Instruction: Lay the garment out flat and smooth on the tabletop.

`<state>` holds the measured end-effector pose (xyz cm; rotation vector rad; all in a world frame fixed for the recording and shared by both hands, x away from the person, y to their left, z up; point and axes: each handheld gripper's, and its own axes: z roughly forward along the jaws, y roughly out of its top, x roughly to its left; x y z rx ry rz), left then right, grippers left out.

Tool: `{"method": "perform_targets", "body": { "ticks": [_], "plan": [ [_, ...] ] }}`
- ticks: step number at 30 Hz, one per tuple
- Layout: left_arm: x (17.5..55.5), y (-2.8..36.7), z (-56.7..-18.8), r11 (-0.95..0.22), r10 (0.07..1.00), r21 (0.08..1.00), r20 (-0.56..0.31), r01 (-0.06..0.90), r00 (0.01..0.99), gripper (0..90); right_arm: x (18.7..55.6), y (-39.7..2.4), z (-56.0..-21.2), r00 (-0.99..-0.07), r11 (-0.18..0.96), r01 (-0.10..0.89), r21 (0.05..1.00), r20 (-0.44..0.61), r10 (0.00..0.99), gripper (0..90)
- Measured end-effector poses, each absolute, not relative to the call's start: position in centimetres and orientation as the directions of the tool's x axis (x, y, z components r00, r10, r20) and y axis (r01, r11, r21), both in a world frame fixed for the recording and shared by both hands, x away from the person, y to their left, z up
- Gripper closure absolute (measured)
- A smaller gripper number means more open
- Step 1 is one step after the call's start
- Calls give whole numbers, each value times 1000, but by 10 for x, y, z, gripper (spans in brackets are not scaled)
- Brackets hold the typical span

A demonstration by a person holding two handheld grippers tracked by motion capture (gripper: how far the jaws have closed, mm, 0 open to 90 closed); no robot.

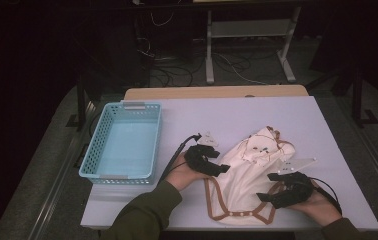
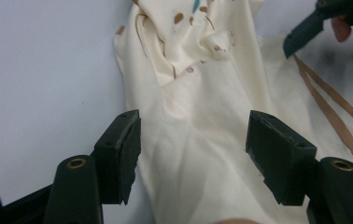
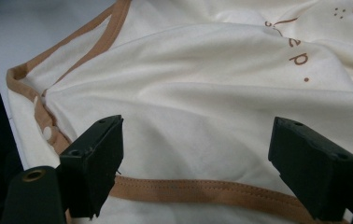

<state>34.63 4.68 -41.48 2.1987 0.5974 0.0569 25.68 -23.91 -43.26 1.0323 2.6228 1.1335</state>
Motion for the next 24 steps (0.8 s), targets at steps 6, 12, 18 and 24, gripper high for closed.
{"method": "perform_targets", "body": {
  "ticks": [6,12,18,24],
  "plan": [
    [365,36,-413,-529,446,751,-152,396,882,395,257,-240,-432,-761,487,548,680,163,628,171],
    [387,24,-416,-524,461,749,-151,405,874,434,257,-241,-432,-760,483,545,685,160,630,172],
    [404,9,-420,-510,473,746,-173,429,864,467,256,-241,-432,-761,483,545,686,161,629,172],
    [416,-5,-425,-503,483,741,-185,444,856,517,256,-242,-431,-758,478,543,690,158,633,171]
  ]
}}
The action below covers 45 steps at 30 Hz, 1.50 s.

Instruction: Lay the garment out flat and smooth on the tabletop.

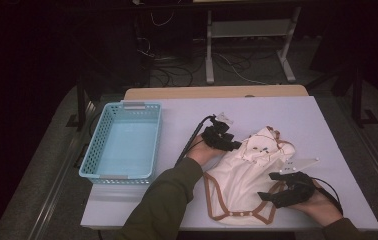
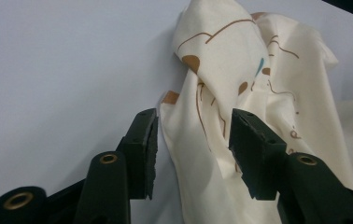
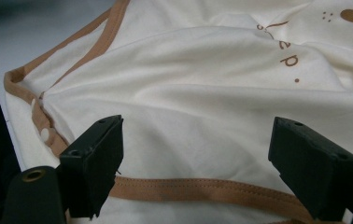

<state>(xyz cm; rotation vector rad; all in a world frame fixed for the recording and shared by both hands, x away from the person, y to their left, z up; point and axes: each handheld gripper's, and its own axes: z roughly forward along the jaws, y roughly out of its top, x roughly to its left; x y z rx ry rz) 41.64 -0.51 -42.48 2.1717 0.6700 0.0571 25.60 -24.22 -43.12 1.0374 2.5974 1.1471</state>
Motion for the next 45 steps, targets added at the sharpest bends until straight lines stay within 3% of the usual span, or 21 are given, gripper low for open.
{"method": "perform_targets", "body": {
  "ticks": [14,17,21,45],
  "plan": [
    [429,-25,-438,-534,461,707,-215,463,861,673,255,-243,-430,-758,478,541,692,155,633,172],
    [430,-25,-440,-537,463,699,-223,472,858,728,255,-244,-430,-759,480,539,692,153,633,172],
    [430,-22,-439,-537,461,700,-225,471,859,870,255,-244,-430,-760,480,538,693,152,633,172],
    [415,39,-401,-447,536,770,-177,456,825,879,254,-246,-430,-752,474,545,691,154,640,172]
  ]
}}
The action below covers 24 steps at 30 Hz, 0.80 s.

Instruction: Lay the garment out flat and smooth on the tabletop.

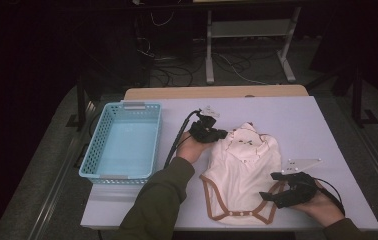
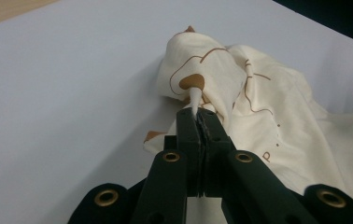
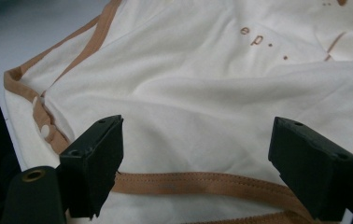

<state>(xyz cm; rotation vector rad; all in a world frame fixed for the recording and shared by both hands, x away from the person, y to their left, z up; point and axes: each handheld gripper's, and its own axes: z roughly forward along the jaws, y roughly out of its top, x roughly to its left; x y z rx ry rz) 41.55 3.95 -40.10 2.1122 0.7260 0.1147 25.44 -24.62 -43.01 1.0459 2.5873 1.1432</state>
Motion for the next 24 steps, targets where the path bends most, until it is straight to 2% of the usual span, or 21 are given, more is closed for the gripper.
{"method": "perform_targets", "body": {
  "ticks": [7,13,23,24],
  "plan": [
    [404,40,-390,-448,515,790,-154,418,843,879,254,-246,-430,-749,469,547,693,156,644,172],
    [389,26,-379,-458,461,813,-128,359,878,879,254,-246,-430,-750,471,548,691,156,643,172],
    [367,5,-376,-491,381,812,-125,315,916,878,254,-247,-430,-750,471,547,692,154,644,172],
    [359,-3,-377,-503,352,811,-124,299,928,879,254,-248,-430,-748,468,548,693,156,645,172]
  ]
}}
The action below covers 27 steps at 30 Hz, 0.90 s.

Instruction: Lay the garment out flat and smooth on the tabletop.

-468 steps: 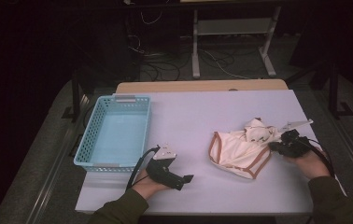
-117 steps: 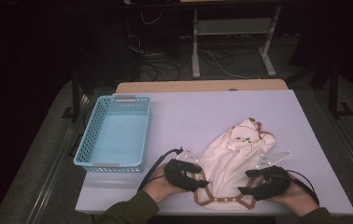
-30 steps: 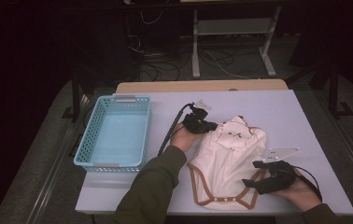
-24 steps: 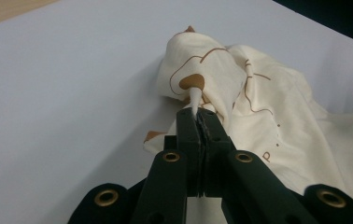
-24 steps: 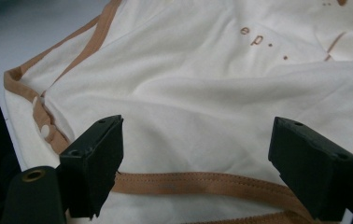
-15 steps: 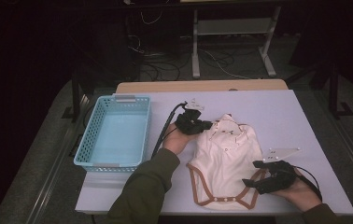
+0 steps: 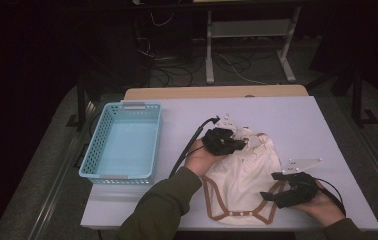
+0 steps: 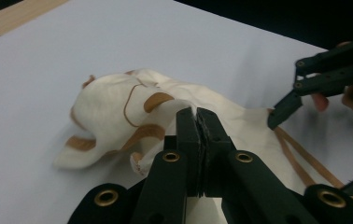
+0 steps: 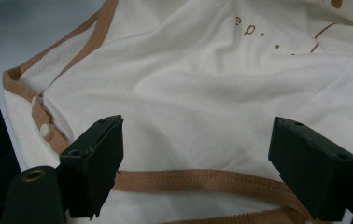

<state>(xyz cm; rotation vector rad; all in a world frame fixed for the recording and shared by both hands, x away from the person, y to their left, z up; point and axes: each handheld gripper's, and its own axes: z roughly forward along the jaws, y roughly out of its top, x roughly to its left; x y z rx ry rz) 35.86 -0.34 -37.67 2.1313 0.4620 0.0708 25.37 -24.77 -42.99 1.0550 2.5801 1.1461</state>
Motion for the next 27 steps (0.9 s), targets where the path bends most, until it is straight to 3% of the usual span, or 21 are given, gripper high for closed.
{"method": "perform_targets", "body": {
  "ticks": [17,21,27],
  "plan": [
    [332,-33,-414,-631,242,728,-144,268,960,866,253,-249,-431,-748,475,552,686,155,645,172],
    [330,-36,-424,-656,240,703,-150,274,959,803,253,-249,-431,-750,477,550,685,153,644,172],
    [326,-32,-418,-642,251,715,-144,276,957,635,253,-250,-432,-751,480,550,684,152,643,172]
  ]
}}
